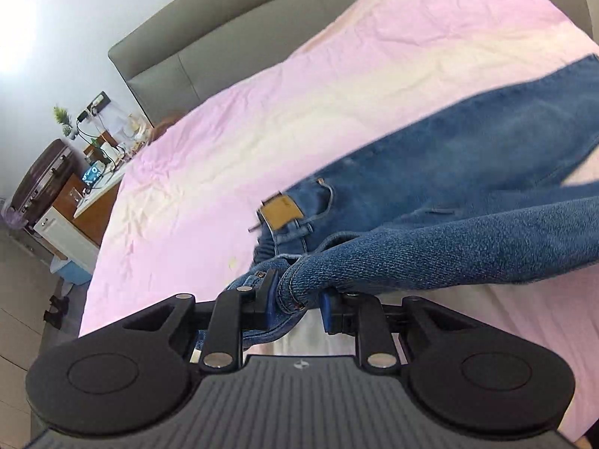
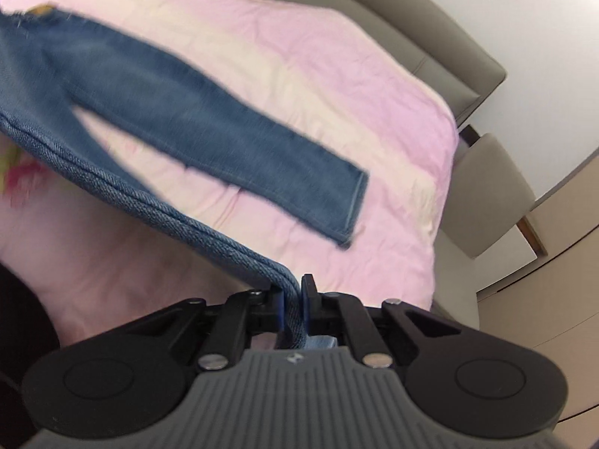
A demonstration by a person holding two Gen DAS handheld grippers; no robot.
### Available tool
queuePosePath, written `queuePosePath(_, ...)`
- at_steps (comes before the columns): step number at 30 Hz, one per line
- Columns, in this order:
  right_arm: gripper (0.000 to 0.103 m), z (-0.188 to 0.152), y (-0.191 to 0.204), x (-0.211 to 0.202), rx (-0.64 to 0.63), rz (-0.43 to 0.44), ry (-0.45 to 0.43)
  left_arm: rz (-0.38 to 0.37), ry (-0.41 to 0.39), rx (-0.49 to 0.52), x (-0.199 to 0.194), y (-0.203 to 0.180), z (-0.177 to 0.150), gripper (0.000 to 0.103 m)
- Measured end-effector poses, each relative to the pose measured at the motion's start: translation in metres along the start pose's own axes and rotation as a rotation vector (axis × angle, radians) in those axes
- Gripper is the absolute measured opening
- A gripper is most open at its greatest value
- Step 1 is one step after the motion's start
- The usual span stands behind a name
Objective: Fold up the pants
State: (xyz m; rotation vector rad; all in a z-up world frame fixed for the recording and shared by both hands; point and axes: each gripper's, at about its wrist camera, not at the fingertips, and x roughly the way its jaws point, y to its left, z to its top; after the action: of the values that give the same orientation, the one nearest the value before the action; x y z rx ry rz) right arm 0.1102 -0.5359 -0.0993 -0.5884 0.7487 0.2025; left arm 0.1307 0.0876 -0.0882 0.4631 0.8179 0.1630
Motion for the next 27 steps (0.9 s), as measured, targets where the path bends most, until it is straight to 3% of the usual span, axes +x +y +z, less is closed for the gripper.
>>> queuePosePath(5, 0.001, 0.055, -0.025, 0.039, 0.031, -0.029, 0.053, 0.039, 0.048, 0.039, 0.029, -0.003, 0.046, 0.026)
queuePosePath(11, 0.001, 0.114, -0.043, 0.137, 0.074, -0.045, 0.161, 0.091, 0.108, 0.043, 0.096, -0.007, 0.103, 0.025)
queuePosePath(15, 0.002, 0.150, -0.038, 0.209, 0.029, -0.061, 0.195, 0.093, 0.163, 0.049, 0.156, -0.013, 0.127, 0.025)
queuePosePath(21, 0.003, 0.184, -0.021, 0.308, -0.047, -0.034, 0.272, 0.073, 0.277, 0.082, 0.246, -0.032, 0.125, 0.025)
queuePosePath(27, 0.008, 0.180, -0.014, 0.367, -0.078, 0.010, 0.359, -0.033, 0.358, -0.052, 0.292, -0.014, 0.112, 0.026)
